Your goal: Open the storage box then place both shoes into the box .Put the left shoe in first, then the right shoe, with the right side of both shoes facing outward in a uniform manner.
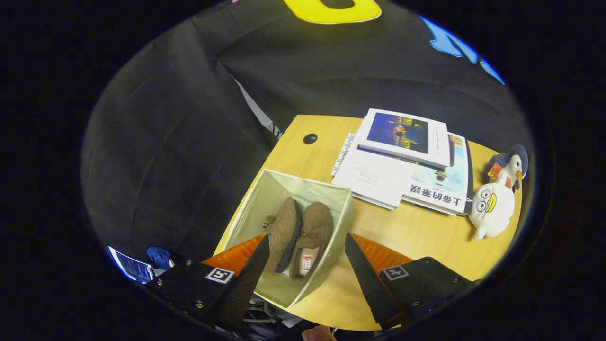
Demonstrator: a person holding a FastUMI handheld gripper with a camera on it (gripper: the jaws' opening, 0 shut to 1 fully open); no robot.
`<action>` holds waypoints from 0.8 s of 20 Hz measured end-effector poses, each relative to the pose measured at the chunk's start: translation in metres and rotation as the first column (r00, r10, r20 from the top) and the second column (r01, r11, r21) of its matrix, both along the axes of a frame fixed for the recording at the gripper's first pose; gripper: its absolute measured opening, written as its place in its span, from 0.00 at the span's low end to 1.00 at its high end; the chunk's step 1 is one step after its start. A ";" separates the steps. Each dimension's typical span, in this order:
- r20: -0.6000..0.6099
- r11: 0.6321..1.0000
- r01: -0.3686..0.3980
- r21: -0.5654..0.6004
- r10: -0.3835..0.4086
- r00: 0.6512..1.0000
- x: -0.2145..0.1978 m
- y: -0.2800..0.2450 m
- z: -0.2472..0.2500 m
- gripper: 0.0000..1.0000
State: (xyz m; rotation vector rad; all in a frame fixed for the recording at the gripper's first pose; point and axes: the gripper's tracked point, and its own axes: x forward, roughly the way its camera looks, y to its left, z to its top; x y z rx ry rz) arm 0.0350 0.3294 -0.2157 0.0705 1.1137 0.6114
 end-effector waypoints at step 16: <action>0.637 0.906 0.383 0.179 -0.403 0.657 0.033 -0.220 0.164 0.98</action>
